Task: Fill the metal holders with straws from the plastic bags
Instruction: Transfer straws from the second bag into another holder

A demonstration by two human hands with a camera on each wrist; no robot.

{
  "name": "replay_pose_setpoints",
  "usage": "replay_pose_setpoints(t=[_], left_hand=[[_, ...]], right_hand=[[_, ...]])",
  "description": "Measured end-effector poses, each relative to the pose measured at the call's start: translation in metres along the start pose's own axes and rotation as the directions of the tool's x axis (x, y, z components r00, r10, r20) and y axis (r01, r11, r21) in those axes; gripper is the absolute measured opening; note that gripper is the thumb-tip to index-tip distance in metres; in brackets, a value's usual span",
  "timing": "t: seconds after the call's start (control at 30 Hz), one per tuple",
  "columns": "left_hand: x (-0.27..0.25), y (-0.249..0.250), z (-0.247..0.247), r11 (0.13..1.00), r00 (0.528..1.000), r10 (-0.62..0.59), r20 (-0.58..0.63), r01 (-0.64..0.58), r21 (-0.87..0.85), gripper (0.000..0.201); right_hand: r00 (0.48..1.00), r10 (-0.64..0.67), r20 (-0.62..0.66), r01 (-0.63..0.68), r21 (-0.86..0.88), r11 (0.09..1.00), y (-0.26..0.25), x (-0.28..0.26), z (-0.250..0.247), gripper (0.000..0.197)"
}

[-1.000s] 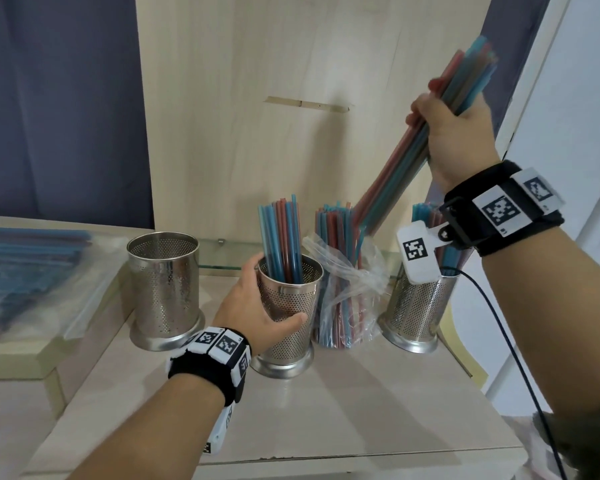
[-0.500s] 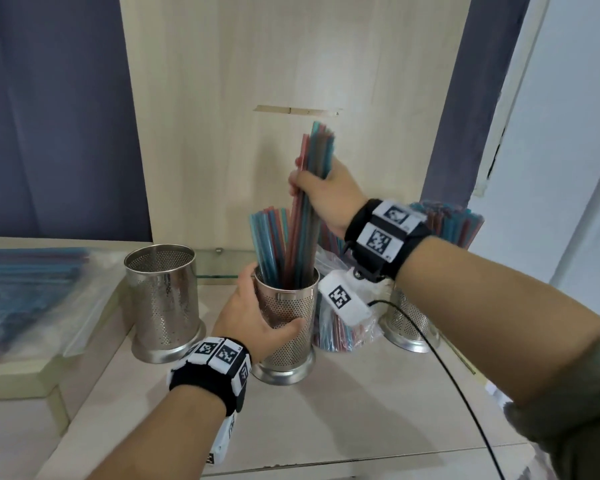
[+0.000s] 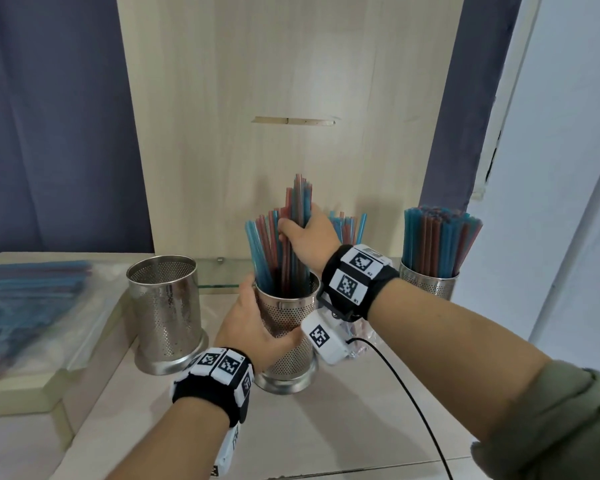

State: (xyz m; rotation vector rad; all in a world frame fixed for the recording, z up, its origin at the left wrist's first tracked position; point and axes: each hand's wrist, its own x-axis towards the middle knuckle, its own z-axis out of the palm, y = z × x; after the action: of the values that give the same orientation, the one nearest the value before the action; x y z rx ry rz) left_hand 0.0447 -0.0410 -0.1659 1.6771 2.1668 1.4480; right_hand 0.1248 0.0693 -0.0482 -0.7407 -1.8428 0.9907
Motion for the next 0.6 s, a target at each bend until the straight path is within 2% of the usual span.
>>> replay_pose_setpoints(t=[0.1, 0.23, 0.3, 0.37, 0.47, 0.6], left_hand=[[-0.001, 0.003, -0.002, 1.0, 1.0, 0.009, 0.005, -0.009, -0.006, 0.117], [-0.001, 0.004, -0.001, 1.0, 1.0, 0.01, -0.007, -0.01, -0.003, 0.113], [0.0, 0.0, 0.001, 1.0, 1.0, 0.001, -0.012, -0.001, 0.0, 0.113], [0.001, -0.003, 0.002, 1.0, 1.0, -0.01, -0.01, 0.01, 0.006, 0.112], [0.002, -0.004, 0.002, 1.0, 1.0, -0.006, -0.009, 0.006, 0.008, 0.111], [0.002, -0.004, 0.002, 1.0, 1.0, 0.011, -0.016, -0.01, 0.022, 0.112]], right_hand=[[1.0, -0.01, -0.011, 0.009, -0.072, 0.997, 0.006, -0.001, 0.002, 0.025], [0.998, 0.058, 0.024, -0.051, -0.224, 0.973, 0.017, -0.004, 0.003, 0.026], [0.996, 0.079, 0.033, -0.068, -0.264, 0.962, 0.02, -0.004, 0.003, 0.035], [0.996, 0.083, 0.022, -0.074, -0.275, 0.959, 0.019, -0.003, 0.002, 0.052], [0.998, 0.058, 0.026, -0.052, -0.18, 0.982, 0.014, -0.007, -0.005, 0.072], [0.997, -0.066, -0.03, 0.067, 0.06, 0.996, 0.009, -0.023, -0.029, 0.064]])
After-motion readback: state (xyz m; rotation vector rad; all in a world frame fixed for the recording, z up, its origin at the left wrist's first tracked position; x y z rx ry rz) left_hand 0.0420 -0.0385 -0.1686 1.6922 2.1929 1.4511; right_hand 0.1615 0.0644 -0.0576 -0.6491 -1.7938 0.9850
